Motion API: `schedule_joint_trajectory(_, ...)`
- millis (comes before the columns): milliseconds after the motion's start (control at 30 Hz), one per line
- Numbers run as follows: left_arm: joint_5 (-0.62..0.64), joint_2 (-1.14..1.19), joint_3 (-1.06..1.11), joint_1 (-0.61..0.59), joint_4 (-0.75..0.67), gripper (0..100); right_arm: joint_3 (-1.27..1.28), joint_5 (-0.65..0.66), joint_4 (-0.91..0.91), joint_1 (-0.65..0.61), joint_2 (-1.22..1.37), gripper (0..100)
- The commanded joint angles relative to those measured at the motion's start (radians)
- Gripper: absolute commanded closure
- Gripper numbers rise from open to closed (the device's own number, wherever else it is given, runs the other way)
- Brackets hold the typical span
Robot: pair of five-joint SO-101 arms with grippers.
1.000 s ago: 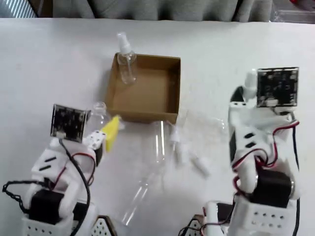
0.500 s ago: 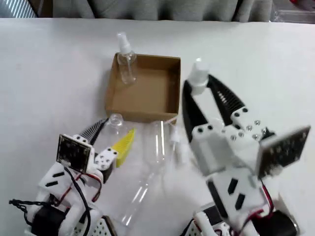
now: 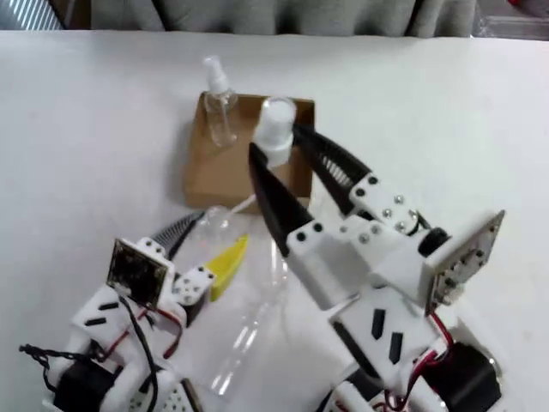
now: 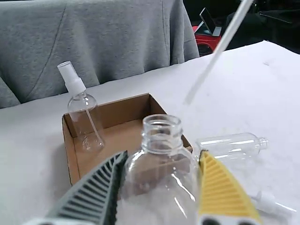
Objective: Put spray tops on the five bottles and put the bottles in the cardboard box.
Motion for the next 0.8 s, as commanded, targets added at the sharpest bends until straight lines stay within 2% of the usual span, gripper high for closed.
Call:
schedule_joint_trajectory(0, -0.003, -0.008, -0.003, 0.010, -0.015, 98, -0.044, -0.003, -0.025, -0.021, 0.019, 98.3)
schedule_joint_trajectory(367, -0.005, -0.008, -0.005, 0.010, -0.015, 98, -0.041, -0.002, -0.074, -0.016, 0.076, 98.3)
schedule_joint_trajectory(767, -0.005, -0.008, -0.005, 0.010, -0.015, 98, -0.037, 0.000, -0.048, -0.016, 0.113, 98.3)
